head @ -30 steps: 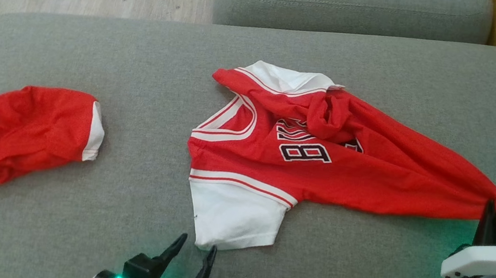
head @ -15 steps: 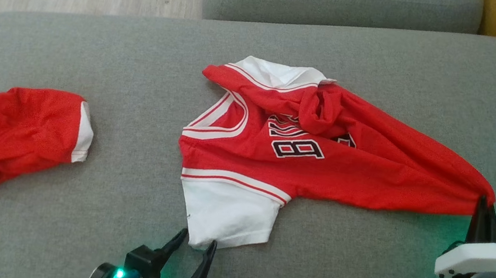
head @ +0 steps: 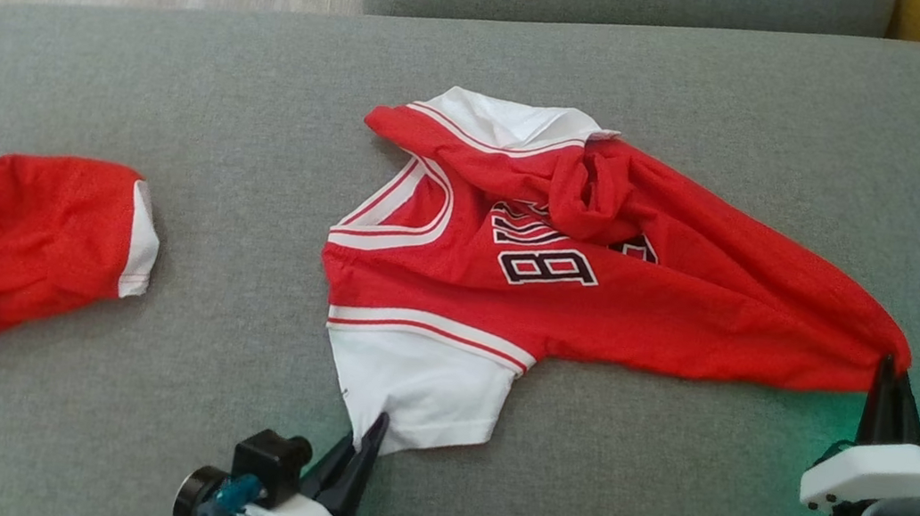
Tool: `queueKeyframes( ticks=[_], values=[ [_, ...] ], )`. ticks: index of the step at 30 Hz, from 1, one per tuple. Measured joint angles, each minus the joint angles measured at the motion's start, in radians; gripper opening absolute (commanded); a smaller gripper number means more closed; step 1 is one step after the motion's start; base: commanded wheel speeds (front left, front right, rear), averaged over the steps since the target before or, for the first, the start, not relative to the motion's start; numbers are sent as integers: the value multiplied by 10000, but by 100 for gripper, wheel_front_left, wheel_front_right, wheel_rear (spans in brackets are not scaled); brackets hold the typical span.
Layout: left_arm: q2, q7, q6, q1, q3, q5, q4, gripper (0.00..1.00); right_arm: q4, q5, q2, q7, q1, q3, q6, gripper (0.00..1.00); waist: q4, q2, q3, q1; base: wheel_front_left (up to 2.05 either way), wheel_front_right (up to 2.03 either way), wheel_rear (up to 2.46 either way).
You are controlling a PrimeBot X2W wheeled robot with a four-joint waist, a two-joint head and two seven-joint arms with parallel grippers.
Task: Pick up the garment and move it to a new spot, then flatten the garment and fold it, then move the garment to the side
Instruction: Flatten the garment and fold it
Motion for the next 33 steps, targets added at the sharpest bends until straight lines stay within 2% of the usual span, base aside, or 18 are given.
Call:
queueKeyframes(
  ticks=[7,14,19,26,33],
  values=[
    [-4,-274,-63,-24,378,-579,-637,0,-244,-27,0,0,-2,58,0,0,52,0,-178,0,0,0,0],
    [94,-364,-81,-507,1139,-874,-2351,0,-780,12,-2,0,-276,569,0,0,14,0,-552,-1,0,0,0],
    [445,-366,-13,-1151,1965,-909,-3983,0,-1743,268,-121,330,-1068,1446,0,0,-81,0,-960,0,0,0,0],
    [834,-182,174,-2197,2598,-1011,-5641,0,-3325,1139,-821,1246,-1889,2464,0,0,-286,0,-1396,-1,0,0,0],
    [974,153,708,-3497,3294,-1083,-7678,0,-5473,1503,-1350,2092,-2503,2663,0,0,-539,0,-1694,-1,0,0,0]
  ],
)
